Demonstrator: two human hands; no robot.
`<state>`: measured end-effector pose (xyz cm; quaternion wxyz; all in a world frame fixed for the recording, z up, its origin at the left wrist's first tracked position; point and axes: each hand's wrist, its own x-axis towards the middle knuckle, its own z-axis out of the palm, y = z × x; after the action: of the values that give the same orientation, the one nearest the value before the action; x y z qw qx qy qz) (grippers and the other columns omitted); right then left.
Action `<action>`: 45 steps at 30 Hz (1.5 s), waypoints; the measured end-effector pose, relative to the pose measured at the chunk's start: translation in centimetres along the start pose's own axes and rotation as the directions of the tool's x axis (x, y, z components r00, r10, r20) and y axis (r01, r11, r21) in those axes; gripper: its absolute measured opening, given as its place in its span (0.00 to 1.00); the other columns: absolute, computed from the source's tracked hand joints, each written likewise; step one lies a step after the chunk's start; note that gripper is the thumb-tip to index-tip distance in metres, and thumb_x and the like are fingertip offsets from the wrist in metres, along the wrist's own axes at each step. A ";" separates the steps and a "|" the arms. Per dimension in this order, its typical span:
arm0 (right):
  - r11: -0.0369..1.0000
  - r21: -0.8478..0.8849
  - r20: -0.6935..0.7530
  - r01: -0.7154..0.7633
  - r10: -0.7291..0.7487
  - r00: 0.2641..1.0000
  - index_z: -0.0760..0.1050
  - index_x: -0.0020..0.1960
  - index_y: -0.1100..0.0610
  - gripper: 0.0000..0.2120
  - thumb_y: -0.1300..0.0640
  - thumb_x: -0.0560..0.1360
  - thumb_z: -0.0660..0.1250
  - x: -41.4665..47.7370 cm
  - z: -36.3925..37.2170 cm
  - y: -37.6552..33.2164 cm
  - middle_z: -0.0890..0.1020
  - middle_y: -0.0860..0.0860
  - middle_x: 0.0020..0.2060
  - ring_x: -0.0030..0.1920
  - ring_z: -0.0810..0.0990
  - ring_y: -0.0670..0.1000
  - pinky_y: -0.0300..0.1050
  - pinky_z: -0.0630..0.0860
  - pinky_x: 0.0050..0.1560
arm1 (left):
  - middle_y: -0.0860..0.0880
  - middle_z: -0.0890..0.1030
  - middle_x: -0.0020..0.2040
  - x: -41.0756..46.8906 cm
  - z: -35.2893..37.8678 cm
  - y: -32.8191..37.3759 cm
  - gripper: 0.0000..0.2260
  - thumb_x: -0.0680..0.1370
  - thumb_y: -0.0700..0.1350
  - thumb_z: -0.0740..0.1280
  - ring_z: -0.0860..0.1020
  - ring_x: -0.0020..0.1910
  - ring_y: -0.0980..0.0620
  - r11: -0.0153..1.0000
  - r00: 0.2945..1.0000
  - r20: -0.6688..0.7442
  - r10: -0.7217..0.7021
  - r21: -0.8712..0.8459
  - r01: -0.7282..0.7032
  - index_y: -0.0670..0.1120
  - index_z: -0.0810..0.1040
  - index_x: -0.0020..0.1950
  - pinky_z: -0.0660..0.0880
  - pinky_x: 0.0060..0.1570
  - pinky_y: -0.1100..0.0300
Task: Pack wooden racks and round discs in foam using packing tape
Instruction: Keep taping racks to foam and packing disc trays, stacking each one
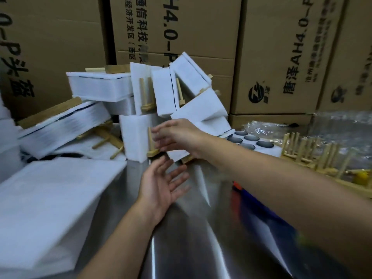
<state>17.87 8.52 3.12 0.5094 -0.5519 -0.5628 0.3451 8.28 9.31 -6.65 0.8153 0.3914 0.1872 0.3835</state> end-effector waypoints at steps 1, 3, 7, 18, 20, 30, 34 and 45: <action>0.998 -0.064 -0.022 0.024 -0.026 0.999 0.77 0.48 0.59 0.03 0.64 0.76 0.65 -1.1 -2.2 0.1 0.81 0.54 0.37 0.35 0.81 0.52 0.40 0.79 0.37 | 0.44 0.82 0.47 -0.3 0.2 0.1 0.21 0.72 0.52 0.64 0.81 0.40 0.48 1.000 1.000 0.009 -0.005 0.006 0.005 0.46 0.73 0.63 0.77 0.40 0.54; 0.983 -0.178 -0.104 0.043 -0.062 0.993 0.78 0.50 0.60 0.06 0.66 0.76 0.63 -2.8 -6.6 0.3 0.81 0.53 0.38 0.36 0.82 0.50 0.39 0.78 0.38 | 0.44 0.83 0.46 -0.5 0.4 -0.1 0.27 0.66 0.52 0.66 0.81 0.40 0.48 1.000 1.000 0.031 0.000 0.029 -0.001 0.46 0.72 0.64 0.79 0.38 0.56; 0.911 -0.405 -0.465 -0.081 -0.129 0.876 0.80 0.51 0.58 0.10 0.66 0.76 0.61 -4.4 -15.5 2.1 0.79 0.56 0.44 0.39 0.76 0.50 0.44 0.73 0.40 | 0.44 0.83 0.47 -0.9 0.6 -0.4 0.28 0.65 0.53 0.66 0.81 0.42 0.47 0.995 0.998 0.060 -0.029 0.100 0.023 0.45 0.73 0.64 0.78 0.40 0.54; 0.153 -0.875 -0.374 -0.459 0.386 0.843 0.53 0.76 0.42 0.36 0.66 0.74 0.58 -4.4 -24.0 9.1 0.57 0.56 0.75 0.71 0.62 0.58 0.48 0.66 0.66 | 0.42 0.83 0.50 -0.2 0.1 -0.5 0.28 0.66 0.54 0.66 0.81 0.43 0.46 0.991 0.994 0.095 -0.063 0.125 0.050 0.45 0.74 0.64 0.76 0.42 0.52; 0.110 -0.895 -0.366 -0.432 0.374 0.852 0.52 0.76 0.40 0.37 0.66 0.74 0.57 -3.8 -23.8 9.3 0.57 0.59 0.74 0.71 0.62 0.59 0.47 0.66 0.66 | 0.43 0.83 0.49 -0.1 0.0 -0.5 0.27 0.66 0.54 0.66 0.81 0.42 0.47 0.991 0.995 0.083 -0.052 0.123 0.042 0.45 0.74 0.64 0.76 0.41 0.53; -0.035 -0.920 -0.391 -0.390 0.069 0.918 0.76 0.58 0.57 0.16 0.49 0.75 0.63 -1.2 -17.8 4.3 0.79 0.54 0.53 0.49 0.76 0.57 0.47 0.74 0.51 | 0.44 0.83 0.47 0.2 -0.3 -0.9 0.26 0.66 0.53 0.67 0.81 0.42 0.48 0.988 0.996 0.079 -0.041 0.153 0.028 0.45 0.75 0.62 0.78 0.40 0.54; 0.118 -0.952 -0.303 -0.283 -0.219 0.928 0.77 0.46 0.57 0.08 0.59 0.72 0.60 -1.1 -10.3 -2.8 0.78 0.53 0.40 0.38 0.75 0.55 0.44 0.72 0.37 | 0.45 0.83 0.45 0.3 -0.2 -1.0 0.25 0.65 0.53 0.67 0.81 0.40 0.49 0.985 0.997 0.066 -0.050 0.170 0.038 0.46 0.76 0.60 0.78 0.38 0.56; 0.715 -0.369 0.268 0.593 -0.529 0.805 0.67 0.70 0.54 0.23 0.52 0.77 0.65 -2.5 12.1 -20.3 0.69 0.50 0.67 0.65 0.71 0.49 0.48 0.71 0.64 | 0.48 0.78 0.41 -3.8 1.4 -0.2 0.21 0.67 0.48 0.69 0.76 0.36 0.54 0.936 0.982 0.177 -0.071 0.352 0.005 0.43 0.74 0.58 0.72 0.39 0.62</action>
<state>0.54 5.05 18.99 0.4115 -0.4277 -0.8011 0.0778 6.79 5.63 -5.88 0.7538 0.5608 0.1826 0.2897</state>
